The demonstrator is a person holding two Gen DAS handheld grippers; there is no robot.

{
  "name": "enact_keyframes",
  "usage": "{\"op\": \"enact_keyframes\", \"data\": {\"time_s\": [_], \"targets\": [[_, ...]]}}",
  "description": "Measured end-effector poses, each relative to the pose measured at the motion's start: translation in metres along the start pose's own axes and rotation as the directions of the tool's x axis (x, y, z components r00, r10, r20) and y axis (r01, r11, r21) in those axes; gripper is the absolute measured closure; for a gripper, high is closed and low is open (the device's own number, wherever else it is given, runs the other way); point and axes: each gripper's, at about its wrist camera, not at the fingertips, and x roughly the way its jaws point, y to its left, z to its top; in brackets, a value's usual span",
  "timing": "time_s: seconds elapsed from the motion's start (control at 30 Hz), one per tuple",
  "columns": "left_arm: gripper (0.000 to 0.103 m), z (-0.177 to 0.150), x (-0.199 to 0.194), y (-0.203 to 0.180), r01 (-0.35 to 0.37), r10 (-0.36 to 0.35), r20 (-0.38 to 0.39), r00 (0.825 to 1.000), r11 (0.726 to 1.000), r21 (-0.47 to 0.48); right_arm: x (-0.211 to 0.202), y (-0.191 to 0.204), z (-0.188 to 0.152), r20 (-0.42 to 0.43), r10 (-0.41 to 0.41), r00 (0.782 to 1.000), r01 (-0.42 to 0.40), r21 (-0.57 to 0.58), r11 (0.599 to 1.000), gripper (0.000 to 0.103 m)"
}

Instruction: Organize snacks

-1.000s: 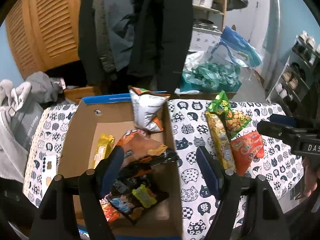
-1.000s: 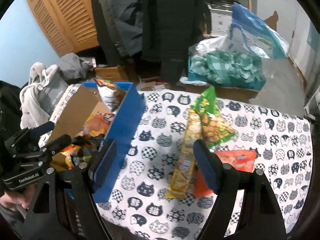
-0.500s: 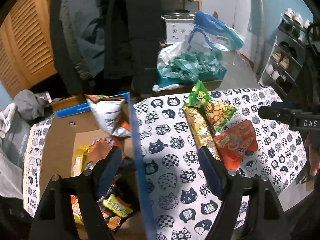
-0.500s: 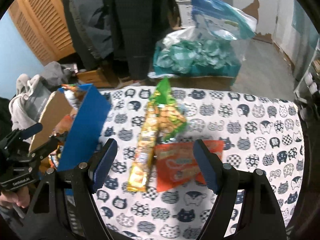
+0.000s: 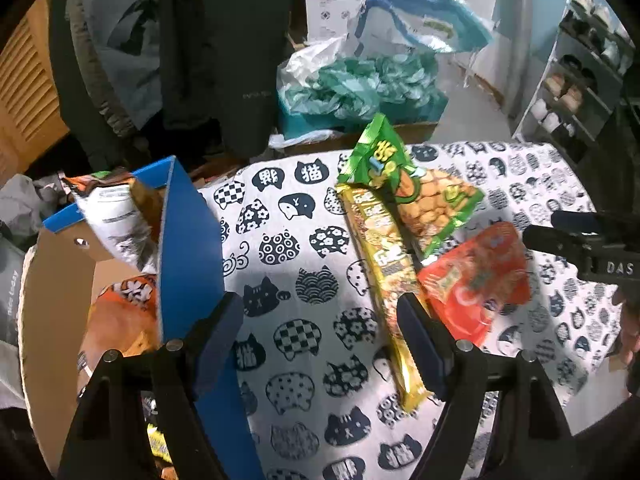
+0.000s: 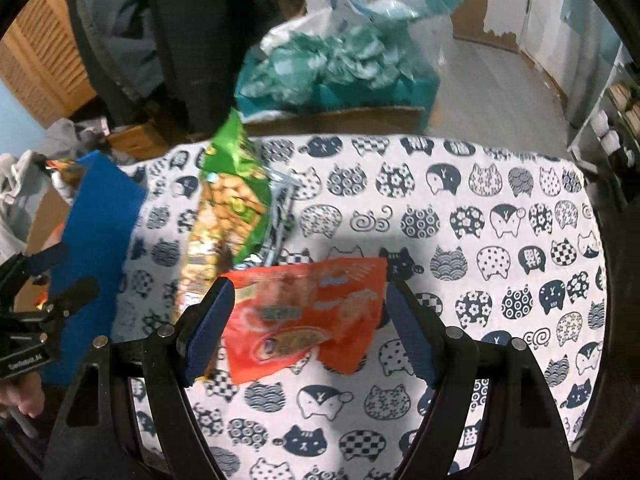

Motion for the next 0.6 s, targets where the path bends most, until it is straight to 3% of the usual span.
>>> {"op": "enact_keyframes", "data": {"time_s": [0.23, 0.6], "targets": [[0.023, -0.001, 0.024, 0.007, -0.003, 0.003, -0.046, 0.999, 1.0, -0.007, 0.032, -0.009, -0.002, -0.057, -0.021, 0.998, 0.021, -0.005, 1.0, 0.024], [0.017, 0.002, 0.027, 0.002, -0.001, 0.001, -0.029, 1.0, 1.0, 0.006, 0.067, -0.029, -0.017, -0.152, -0.096, 0.984, 0.096, -0.004, 0.995, 0.024]]}}
